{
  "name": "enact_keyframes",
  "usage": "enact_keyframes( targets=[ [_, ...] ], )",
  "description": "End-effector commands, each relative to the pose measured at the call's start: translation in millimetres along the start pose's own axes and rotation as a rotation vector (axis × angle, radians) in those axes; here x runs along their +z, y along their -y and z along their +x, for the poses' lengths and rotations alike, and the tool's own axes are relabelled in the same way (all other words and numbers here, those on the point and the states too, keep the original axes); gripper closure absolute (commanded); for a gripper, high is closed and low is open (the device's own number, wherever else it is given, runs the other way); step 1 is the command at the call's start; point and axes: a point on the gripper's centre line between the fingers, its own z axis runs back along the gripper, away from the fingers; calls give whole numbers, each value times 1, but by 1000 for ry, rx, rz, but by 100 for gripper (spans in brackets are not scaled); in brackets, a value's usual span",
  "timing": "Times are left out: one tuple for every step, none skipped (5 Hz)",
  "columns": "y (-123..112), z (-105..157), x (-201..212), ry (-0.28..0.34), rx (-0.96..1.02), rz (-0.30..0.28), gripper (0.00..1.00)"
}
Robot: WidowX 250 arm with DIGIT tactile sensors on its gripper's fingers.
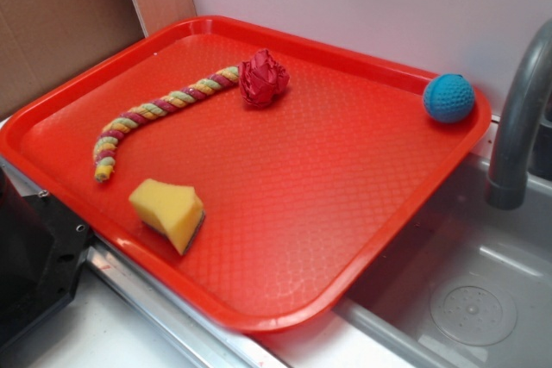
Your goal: Grab the white paper.
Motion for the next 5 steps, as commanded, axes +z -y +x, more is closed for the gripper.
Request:
enact_keyframes(
  targets=[
    [11,4,-24,5,-78,85,100],
    [14,5,-27,0,-81,84,100],
    [13,4,-33,-8,-84,87,100],
    [12,2,-51,-31,-88,96,100],
    [12,3,-57,-40,-97,85,100]
  ],
)
